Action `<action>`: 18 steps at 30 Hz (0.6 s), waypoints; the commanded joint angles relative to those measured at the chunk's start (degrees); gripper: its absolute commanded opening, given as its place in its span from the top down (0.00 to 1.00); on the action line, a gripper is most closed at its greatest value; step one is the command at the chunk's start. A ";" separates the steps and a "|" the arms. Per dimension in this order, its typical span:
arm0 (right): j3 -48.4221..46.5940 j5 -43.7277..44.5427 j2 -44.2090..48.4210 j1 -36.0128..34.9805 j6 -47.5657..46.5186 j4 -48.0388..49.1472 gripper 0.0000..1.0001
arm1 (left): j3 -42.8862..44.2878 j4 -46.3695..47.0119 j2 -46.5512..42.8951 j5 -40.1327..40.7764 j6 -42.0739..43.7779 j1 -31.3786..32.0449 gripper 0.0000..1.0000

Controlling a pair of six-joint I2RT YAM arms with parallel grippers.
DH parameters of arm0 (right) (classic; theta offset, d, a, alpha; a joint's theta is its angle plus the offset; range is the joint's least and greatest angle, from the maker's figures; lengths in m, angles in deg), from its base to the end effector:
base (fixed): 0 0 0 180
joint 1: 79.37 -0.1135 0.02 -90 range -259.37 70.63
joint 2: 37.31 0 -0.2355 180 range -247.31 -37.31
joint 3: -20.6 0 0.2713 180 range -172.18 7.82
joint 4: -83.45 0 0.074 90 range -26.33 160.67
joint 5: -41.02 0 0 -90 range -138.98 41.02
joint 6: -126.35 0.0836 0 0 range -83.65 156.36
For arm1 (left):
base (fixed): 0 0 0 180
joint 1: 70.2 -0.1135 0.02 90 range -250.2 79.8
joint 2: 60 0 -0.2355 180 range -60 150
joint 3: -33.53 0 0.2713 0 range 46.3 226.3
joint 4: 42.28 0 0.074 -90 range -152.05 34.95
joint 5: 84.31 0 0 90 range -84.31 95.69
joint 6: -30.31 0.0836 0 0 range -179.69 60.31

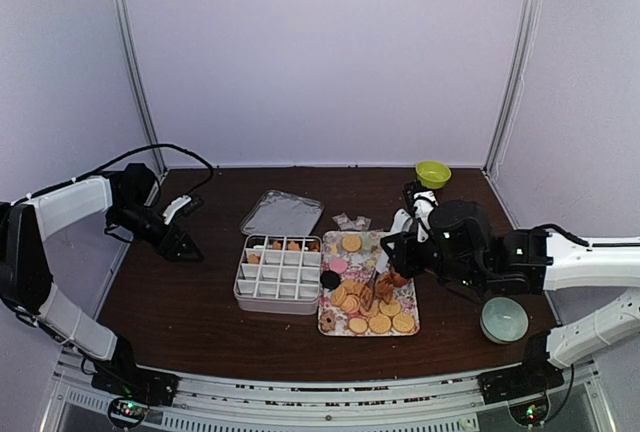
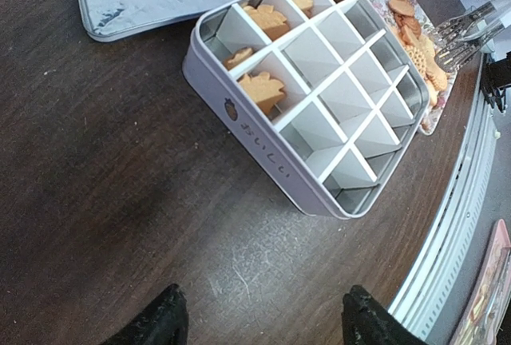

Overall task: Pack the cookies
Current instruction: Pick up the fake cookies from the plate.

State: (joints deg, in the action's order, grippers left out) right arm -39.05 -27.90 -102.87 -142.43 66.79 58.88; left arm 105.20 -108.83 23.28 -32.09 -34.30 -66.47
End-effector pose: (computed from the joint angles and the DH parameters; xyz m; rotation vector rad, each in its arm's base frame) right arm 0.1733 0.2747 0.2229 -0.3772 2.0883 0.6098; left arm 0.2830 -0.0698 0.1557 0.7698 2.5836 -0.8530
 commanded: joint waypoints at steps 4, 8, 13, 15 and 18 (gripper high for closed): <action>0.56 0.97 -2.96 -0.42 0.80 3.97 0.60 | 0.09 4.52 1.07 0.38 -0.70 1.01 0.33; 0.94 1.07 -4.34 -0.39 0.47 4.41 0.60 | 0.92 7.26 4.22 2.56 -2.14 2.95 0.35; 1.70 0.28 -4.59 -0.40 1.27 3.29 0.60 | 3.77 9.03 8.60 4.48 -3.21 5.49 0.35; 2.26 -0.11 -3.71 -0.39 1.51 3.02 0.61 | 4.64 9.94 9.80 5.76 -3.19 6.84 0.35; 2.63 0.02 -1.92 -0.43 1.74 2.42 0.67 | 5.74 11.32 11.95 7.07 -3.51 8.89 0.35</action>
State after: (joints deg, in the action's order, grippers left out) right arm -37.69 -28.14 -107.24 -142.52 67.60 62.29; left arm 108.26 -101.23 33.36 -27.22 -36.99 -59.87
